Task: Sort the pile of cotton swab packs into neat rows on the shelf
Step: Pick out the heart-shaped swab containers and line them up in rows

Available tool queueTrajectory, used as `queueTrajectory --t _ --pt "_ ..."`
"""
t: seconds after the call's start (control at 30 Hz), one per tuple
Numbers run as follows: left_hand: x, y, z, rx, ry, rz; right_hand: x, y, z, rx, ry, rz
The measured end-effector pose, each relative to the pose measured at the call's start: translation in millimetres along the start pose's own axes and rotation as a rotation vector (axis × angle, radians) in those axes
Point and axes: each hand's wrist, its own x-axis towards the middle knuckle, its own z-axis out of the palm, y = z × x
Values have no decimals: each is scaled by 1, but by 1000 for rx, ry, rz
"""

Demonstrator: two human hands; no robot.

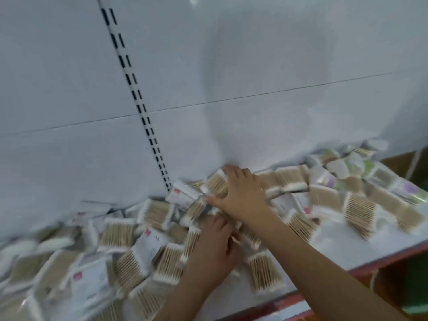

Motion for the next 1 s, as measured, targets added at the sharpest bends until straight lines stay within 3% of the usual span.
queueTrajectory --t 0.13,0.27,0.37,0.47,0.63,0.73,0.87,0.93,1.0 --pt "-3 11 -5 -85 121 -113 7 6 16 -12 93 -86" --pt "10 31 -5 -83 561 -192 2 23 -1 279 209 -110" --pt "29 57 -6 -424 716 -366 -12 42 -30 590 130 -155" --pt "44 76 -9 -731 626 -466 -28 69 -47 703 57 -255" --pt "64 106 5 -764 205 -458 -57 126 -71 717 -126 -362" --pt "76 119 28 -736 151 -421 -70 161 -76 493 -142 -411" --pt "86 137 52 -930 225 -488 -62 232 -90 358 290 -186" --pt "88 141 64 -976 238 -490 -48 275 -100 243 280 -1" --pt "89 144 75 -986 245 -508 -38 304 -106 178 111 139"
